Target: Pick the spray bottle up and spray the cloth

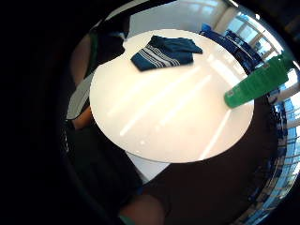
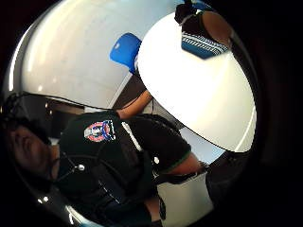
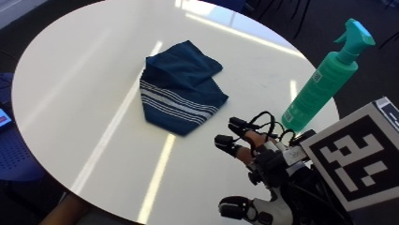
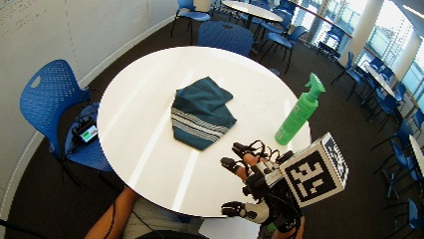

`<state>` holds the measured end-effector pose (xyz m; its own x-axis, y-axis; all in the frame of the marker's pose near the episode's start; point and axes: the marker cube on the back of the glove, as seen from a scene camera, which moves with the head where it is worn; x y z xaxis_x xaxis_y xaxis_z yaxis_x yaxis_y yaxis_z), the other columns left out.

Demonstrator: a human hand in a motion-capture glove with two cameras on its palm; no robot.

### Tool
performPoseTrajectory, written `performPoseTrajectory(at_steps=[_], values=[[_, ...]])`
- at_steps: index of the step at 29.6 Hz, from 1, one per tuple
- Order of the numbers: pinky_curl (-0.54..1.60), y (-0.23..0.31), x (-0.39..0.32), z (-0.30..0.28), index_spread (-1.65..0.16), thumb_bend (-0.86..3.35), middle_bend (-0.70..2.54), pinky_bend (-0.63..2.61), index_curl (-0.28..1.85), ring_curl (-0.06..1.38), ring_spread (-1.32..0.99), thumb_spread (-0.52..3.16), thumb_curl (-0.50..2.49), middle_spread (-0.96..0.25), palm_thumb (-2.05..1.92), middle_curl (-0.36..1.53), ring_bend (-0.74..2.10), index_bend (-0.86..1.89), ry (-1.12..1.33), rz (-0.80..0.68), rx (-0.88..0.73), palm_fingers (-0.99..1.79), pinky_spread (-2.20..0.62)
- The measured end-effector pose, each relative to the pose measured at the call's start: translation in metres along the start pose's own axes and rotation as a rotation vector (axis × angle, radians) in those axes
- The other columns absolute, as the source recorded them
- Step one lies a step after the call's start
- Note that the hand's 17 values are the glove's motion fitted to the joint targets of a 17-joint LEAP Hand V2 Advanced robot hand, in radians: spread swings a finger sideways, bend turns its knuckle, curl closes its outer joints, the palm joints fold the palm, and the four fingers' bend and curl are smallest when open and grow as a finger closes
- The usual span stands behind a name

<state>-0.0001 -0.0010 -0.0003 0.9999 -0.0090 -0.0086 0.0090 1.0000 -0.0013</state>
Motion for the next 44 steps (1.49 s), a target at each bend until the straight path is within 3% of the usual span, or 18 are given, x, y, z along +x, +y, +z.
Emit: performPoseTrajectory(at_steps=[14, 44], values=[[0.21, -0.004, -0.006, 0.002, -0.4, 0.08, 0.17, 0.33, 0.25, 0.19, -0.08, 0.91, 0.13, -0.12, 0.28, 0.16, 0.29, 0.28, -0.024, -0.015, -0.007, 0.57, 0.17], [0.3, -0.034, -0.039, 0.024, -0.44, -0.02, 0.15, 0.29, 0.35, 0.26, -0.07, 1.06, 0.23, -0.13, 0.31, 0.23, 0.25, 0.22, -0.09, -0.097, -0.084, 0.56, 0.19]])
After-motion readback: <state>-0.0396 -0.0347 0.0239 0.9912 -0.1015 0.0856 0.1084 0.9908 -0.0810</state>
